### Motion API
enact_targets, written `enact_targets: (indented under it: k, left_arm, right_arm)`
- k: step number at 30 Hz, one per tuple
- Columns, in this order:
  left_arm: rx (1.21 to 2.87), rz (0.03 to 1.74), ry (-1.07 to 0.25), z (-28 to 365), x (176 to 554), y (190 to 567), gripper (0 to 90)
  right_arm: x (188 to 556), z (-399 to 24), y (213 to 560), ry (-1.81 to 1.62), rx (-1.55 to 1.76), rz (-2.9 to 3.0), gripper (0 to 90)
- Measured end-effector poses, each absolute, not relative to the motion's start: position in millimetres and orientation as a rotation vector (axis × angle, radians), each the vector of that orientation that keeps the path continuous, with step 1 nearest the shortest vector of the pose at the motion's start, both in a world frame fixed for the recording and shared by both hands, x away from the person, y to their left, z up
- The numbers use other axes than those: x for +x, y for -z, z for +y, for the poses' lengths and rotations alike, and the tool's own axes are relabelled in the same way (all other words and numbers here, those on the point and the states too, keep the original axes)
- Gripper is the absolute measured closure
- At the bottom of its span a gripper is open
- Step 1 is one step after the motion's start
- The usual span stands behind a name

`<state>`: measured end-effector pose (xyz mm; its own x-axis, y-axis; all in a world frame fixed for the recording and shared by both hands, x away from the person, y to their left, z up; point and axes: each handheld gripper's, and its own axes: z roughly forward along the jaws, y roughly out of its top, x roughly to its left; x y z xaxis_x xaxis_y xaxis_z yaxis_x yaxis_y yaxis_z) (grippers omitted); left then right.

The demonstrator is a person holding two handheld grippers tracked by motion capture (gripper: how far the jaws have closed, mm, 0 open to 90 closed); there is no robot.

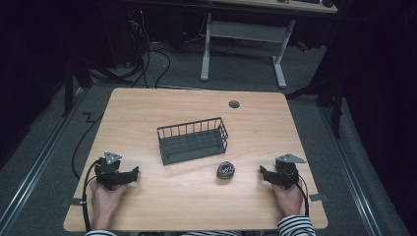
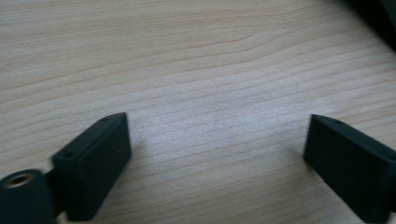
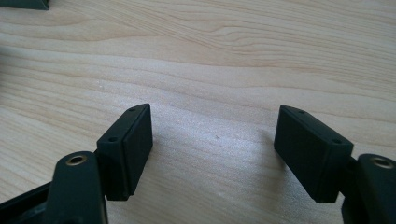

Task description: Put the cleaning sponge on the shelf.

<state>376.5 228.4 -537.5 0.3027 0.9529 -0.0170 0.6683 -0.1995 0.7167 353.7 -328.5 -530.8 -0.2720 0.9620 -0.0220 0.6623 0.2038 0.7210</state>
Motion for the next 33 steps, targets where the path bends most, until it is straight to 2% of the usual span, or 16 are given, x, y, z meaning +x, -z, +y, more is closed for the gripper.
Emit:
enact_targets:
  k: [2,24,27,30,33]
  left_arm:
    - [1.952,1.437,-0.587,228.9,376.1,536.7,15.0]
    - [1.928,1.349,-0.574,228.4,368.0,530.5,25.8]
    - [1.923,1.341,-0.550,228.8,368.1,530.1,26.4]
    - [1.962,1.317,-0.463,225.5,371.9,525.6,22.9]
    - [1.967,1.292,-0.447,222.0,372.5,522.0,23.6]
  right_arm:
    - [353.7,-328.4,530.8,-0.836,1.508,2.008,28.5]
    - [353.4,-328.0,530.7,-0.834,1.511,2.006,28.5]
    - [353.5,-328.0,530.7,-0.834,1.512,2.005,28.5]
    - [353.4,-328.0,530.7,-0.834,1.512,2.005,28.5]
    - [353.4,-328.0,530.7,-0.834,1.512,2.005,28.5]
